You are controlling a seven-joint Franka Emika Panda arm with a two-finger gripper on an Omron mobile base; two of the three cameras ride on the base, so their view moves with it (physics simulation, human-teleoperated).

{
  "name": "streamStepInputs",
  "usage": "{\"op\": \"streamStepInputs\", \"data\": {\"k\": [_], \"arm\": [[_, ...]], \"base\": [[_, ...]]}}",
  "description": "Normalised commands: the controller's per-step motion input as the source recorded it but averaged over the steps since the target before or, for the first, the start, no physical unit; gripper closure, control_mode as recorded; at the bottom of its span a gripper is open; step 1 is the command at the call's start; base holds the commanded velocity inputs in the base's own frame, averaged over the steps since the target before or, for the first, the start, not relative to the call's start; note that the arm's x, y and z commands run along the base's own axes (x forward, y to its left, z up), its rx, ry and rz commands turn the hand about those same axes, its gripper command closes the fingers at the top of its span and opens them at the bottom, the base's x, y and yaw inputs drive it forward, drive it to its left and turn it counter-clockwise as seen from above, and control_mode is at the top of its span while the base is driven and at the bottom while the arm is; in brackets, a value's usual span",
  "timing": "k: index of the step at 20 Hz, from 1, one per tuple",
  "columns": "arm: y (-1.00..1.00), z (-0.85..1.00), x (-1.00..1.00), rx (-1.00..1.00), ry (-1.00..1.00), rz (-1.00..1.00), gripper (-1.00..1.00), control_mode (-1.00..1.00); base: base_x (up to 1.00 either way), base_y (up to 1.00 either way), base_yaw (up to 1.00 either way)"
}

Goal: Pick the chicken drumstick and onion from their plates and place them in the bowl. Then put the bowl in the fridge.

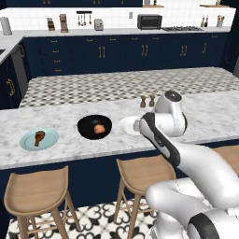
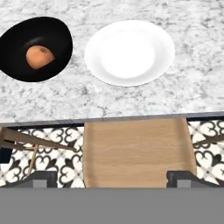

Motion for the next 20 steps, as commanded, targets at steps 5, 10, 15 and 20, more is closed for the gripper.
{"op": "streamStepInputs", "data": {"k": [5,10,15,20], "arm": [[0.00,0.66,-0.74,0.00,0.03,-0.11,-1.00,-1.00],[-0.05,0.82,-0.83,0.00,0.15,-0.09,-1.00,-1.00],[-0.06,0.79,-0.54,0.00,0.08,0.02,-1.00,-1.00],[-0.08,0.23,-0.65,-0.04,0.02,0.15,-1.00,-1.00]], "base": [[0.00,0.00,0.00],[0.00,0.00,0.00],[0.00,0.00,0.00],[0.00,0.00,0.00]]}}
